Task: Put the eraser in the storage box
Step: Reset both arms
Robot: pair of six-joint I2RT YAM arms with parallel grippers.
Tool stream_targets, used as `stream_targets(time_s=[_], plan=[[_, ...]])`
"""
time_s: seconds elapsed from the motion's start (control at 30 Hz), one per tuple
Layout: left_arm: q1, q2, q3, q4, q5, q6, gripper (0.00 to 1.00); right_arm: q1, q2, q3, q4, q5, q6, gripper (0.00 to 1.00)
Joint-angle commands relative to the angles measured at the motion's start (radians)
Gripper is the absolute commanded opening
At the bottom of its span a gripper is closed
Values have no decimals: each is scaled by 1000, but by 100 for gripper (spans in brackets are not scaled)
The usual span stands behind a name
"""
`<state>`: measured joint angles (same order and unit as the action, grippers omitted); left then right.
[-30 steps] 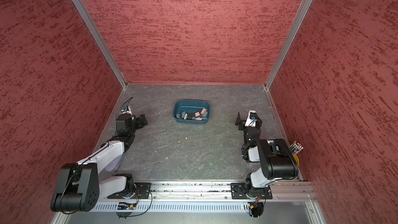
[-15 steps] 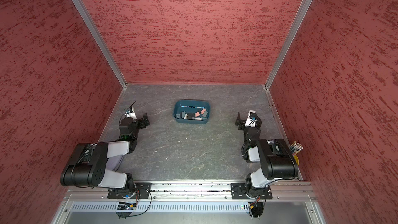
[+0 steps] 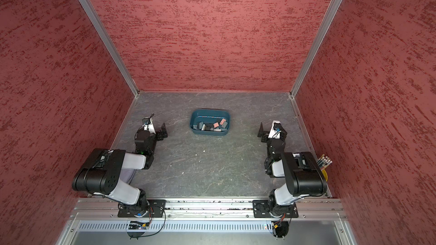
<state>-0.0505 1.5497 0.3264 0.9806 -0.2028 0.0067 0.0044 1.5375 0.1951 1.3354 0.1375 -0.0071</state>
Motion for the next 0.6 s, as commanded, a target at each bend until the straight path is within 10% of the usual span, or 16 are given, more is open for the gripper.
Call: stream_targets(time_s=[0.0, 0.57], plan=[[24, -15, 25, -25, 41, -5, 100, -4, 2, 3, 23, -10, 7, 99], [53, -17, 41, -59, 105, -17, 100, -4, 2, 7, 18, -13, 7, 99]])
